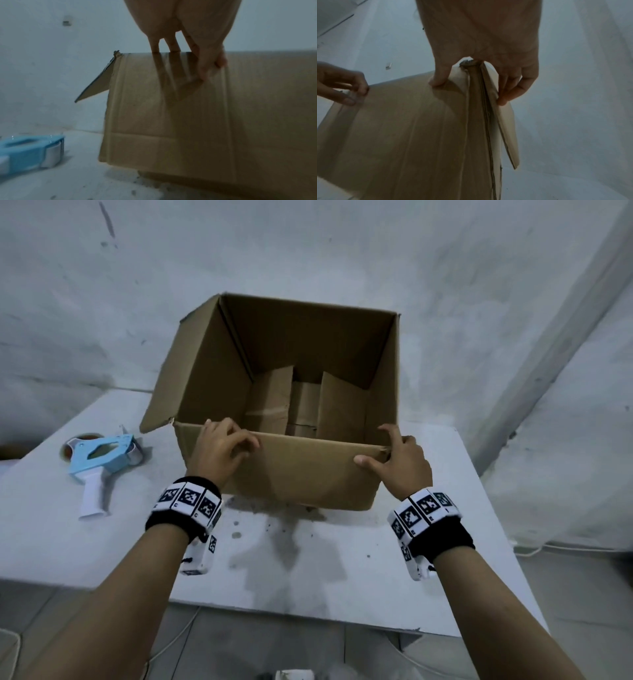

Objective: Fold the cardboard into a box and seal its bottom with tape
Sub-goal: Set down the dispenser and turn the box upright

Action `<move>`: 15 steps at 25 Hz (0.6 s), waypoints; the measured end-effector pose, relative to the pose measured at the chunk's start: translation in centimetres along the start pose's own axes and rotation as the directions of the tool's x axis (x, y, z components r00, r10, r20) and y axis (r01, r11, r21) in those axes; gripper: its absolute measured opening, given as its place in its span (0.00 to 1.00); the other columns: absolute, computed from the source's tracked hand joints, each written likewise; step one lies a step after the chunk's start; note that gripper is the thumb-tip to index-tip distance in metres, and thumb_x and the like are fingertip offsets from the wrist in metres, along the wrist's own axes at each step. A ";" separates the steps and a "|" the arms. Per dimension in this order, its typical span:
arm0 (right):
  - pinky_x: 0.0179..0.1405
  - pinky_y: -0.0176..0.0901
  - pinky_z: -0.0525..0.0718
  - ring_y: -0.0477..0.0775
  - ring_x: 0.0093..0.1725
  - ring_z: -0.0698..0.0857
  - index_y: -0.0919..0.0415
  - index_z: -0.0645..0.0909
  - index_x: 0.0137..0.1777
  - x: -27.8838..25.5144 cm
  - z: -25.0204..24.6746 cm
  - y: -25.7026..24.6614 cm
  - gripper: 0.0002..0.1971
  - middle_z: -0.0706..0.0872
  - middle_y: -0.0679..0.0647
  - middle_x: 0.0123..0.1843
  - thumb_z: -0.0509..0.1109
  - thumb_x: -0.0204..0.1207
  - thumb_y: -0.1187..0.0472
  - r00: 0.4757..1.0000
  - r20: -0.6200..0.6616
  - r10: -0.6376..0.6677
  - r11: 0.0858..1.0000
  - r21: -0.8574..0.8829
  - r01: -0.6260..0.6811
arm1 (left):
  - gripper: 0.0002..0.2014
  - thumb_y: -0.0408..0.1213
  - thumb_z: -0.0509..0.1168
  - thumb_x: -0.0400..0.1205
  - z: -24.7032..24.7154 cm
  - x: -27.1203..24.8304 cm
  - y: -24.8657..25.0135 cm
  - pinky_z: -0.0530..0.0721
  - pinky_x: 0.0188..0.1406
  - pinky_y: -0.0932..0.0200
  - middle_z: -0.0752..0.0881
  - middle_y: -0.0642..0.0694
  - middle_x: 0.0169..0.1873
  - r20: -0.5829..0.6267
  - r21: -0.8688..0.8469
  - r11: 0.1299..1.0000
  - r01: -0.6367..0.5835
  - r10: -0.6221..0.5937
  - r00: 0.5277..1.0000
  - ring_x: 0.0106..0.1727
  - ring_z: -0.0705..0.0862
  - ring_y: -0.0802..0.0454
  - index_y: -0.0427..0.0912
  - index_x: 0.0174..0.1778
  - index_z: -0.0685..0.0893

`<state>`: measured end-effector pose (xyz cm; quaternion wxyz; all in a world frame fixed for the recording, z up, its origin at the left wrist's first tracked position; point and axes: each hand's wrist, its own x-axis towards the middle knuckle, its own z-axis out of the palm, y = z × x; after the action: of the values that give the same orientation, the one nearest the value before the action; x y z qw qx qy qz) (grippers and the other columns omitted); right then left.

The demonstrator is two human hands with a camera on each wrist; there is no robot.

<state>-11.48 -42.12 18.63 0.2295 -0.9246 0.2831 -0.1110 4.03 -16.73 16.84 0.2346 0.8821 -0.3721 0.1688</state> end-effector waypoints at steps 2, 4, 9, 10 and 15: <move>0.50 0.53 0.81 0.66 0.55 0.81 0.54 0.71 0.60 -0.1 0.4 0.0 0.26 0.81 0.62 0.56 0.70 0.70 0.38 0.999 -0.039 -0.025 0.999 -0.046 0.023 | 0.10 0.18 0.70 0.69 -0.3 -0.2 -0.1 0.75 0.36 0.53 0.77 0.38 0.37 -0.021 -0.021 1.000 -0.022 0.021 1.000 0.42 0.76 0.45 0.38 0.36 0.87; 0.39 0.46 0.74 0.64 0.47 0.82 0.58 0.70 0.50 -0.2 0.2 0.1 0.20 0.81 0.60 0.47 0.67 0.74 0.41 0.997 -0.055 -0.048 0.998 -0.035 0.046 | 0.10 0.15 0.67 0.69 -0.7 0.0 0.2 0.71 0.32 0.56 0.76 0.37 0.36 -0.040 -0.038 0.997 -0.069 0.067 0.997 0.40 0.72 0.50 0.35 0.36 0.85; 0.40 0.43 0.70 0.58 0.43 0.78 0.62 0.71 0.49 -1.1 0.1 1.4 0.18 0.83 0.62 0.49 0.67 0.76 0.46 0.987 -0.153 -0.056 0.994 0.081 0.069 | 0.16 0.25 0.73 0.70 -2.0 -1.1 0.4 0.82 0.49 0.47 0.79 0.34 0.50 -0.163 -0.104 0.995 -0.009 -0.008 0.987 0.48 0.80 0.44 0.35 0.53 0.81; 0.42 0.43 0.71 0.57 0.45 0.78 0.64 0.73 0.51 -1.3 0.5 1.6 0.19 0.83 0.64 0.53 0.67 0.76 0.48 0.984 -0.175 -0.044 0.986 0.149 0.070 | 0.23 0.34 0.75 0.69 -1.8 -1.6 -0.5 0.79 0.59 0.41 0.78 0.33 0.56 -0.195 -0.012 0.997 0.071 -0.072 0.978 0.56 0.79 0.39 0.37 0.59 0.79; 0.46 0.42 0.74 0.55 0.47 0.77 0.63 0.73 0.46 -1.8 1.7 1.3 0.12 0.79 0.67 0.61 0.72 0.74 0.56 0.948 -0.314 -0.045 0.946 0.291 0.141 | 0.43 0.47 0.72 0.71 -2.1 -2.2 -4.1 0.63 0.78 0.40 0.62 0.42 0.79 -0.022 -0.361 0.783 0.506 -0.550 0.835 0.79 0.62 0.43 0.46 0.79 0.57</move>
<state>-12.98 -41.44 16.41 0.3197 -0.8616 0.2494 -0.3052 5.34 -11.83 16.37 0.4442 0.8841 -0.1179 0.0845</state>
